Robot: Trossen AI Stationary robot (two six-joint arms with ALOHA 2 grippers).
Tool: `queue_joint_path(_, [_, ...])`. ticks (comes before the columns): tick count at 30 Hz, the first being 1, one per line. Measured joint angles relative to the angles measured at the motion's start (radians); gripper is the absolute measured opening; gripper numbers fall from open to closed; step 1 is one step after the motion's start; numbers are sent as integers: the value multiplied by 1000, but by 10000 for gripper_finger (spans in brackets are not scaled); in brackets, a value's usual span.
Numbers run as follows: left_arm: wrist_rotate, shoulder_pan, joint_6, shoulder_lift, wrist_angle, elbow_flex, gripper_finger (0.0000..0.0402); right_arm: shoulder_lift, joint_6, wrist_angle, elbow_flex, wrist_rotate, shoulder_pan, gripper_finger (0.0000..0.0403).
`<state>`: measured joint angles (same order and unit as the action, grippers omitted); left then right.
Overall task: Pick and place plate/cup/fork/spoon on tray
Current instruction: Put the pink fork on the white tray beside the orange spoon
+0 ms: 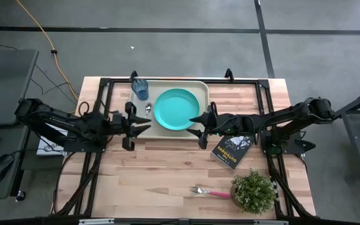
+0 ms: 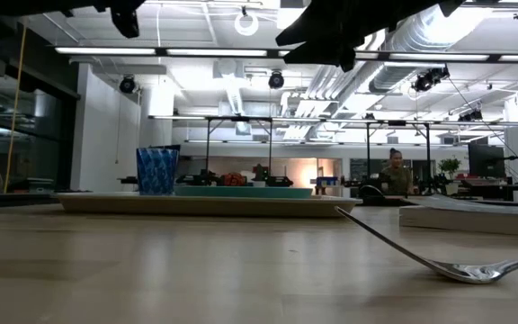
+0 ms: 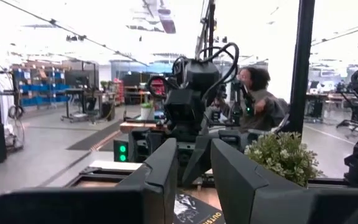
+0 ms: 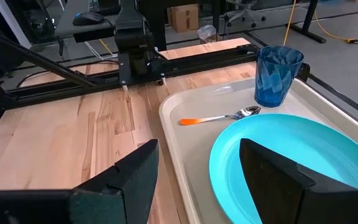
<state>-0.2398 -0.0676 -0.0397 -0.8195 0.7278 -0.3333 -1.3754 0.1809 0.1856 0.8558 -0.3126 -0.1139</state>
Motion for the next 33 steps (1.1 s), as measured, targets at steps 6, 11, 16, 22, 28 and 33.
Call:
queue_joint_path(6, [0,0,-1,50,-50,8,81,0,-6,0,0,-13,0,216])
queue_joint_path(11, [0,0,-15,46,-86,8,81,0,-6,0,0,8,0,216])
queue_joint_path(16, [0,0,-24,44,-88,8,81,0,-6,-1,0,9,0,216])
queue_joint_path(22, [0,0,-24,44,-88,8,81,0,-39,0,0,61,0,216])
queue_joint_path(28, [0,1,-25,44,-88,8,81,-1,-69,47,0,87,0,216])
queue_joint_path(33, [-7,2,-62,44,-88,8,81,-1,31,170,0,219,2,216])
